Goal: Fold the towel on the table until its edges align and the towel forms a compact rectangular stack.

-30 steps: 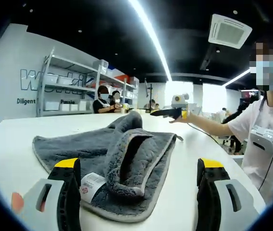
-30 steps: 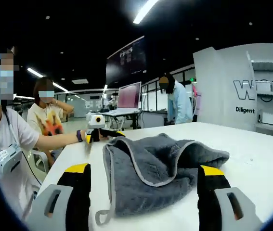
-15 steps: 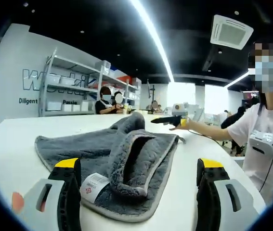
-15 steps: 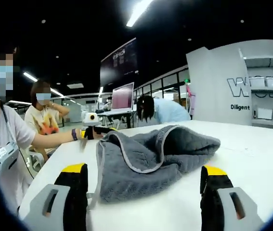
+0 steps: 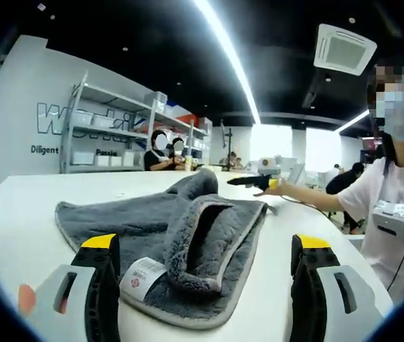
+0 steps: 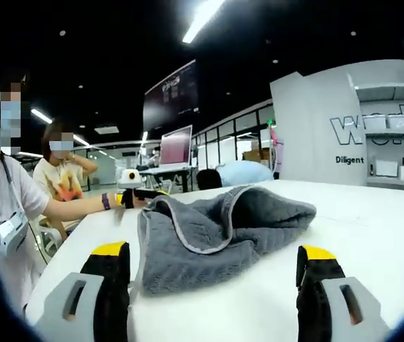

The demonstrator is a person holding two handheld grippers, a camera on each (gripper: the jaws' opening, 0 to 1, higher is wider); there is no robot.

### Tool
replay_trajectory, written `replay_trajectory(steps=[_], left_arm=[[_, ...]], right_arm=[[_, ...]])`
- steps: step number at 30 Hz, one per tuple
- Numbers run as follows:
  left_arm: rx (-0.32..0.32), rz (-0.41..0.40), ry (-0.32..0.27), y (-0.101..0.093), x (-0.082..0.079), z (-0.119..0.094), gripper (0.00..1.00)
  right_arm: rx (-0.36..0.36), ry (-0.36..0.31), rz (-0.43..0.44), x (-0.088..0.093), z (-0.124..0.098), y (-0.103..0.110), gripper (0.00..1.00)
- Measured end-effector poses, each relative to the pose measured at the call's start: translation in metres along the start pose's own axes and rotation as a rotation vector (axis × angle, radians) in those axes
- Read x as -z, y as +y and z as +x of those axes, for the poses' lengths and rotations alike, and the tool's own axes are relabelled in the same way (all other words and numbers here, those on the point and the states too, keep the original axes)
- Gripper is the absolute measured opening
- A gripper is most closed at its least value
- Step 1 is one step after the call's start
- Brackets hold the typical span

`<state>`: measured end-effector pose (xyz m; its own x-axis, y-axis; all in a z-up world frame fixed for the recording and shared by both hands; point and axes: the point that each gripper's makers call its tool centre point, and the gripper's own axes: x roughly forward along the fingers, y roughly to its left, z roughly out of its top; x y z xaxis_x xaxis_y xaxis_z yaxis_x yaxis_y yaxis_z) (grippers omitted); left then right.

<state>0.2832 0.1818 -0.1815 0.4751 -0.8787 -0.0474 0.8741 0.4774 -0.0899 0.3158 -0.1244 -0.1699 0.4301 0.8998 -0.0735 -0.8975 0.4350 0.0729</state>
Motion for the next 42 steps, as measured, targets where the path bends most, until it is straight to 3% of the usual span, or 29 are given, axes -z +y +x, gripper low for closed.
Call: replay_trajectory(steps=[3,11,17,42], left_arm=[[-0.004,-0.003,-0.011,0.001,-0.001,0.000,0.99],[-0.016,0.002,-0.002,0.003,0.002,0.001,0.99],[-0.021,0.006,0.002,0.003,0.004,0.000,0.98],[-0.042,0.021,0.011,0.008,-0.001,-0.002,0.99]], right_arm=[[-0.011,0.010,0.031,0.007,0.002,0.002,0.99],[0.001,0.018,0.012,0.012,0.001,0.002,0.99],[0.010,-0.008,0.023,0.006,-0.002,0.000,0.99],[0.021,0.015,0.016,0.004,0.005,-0.001,0.99]])
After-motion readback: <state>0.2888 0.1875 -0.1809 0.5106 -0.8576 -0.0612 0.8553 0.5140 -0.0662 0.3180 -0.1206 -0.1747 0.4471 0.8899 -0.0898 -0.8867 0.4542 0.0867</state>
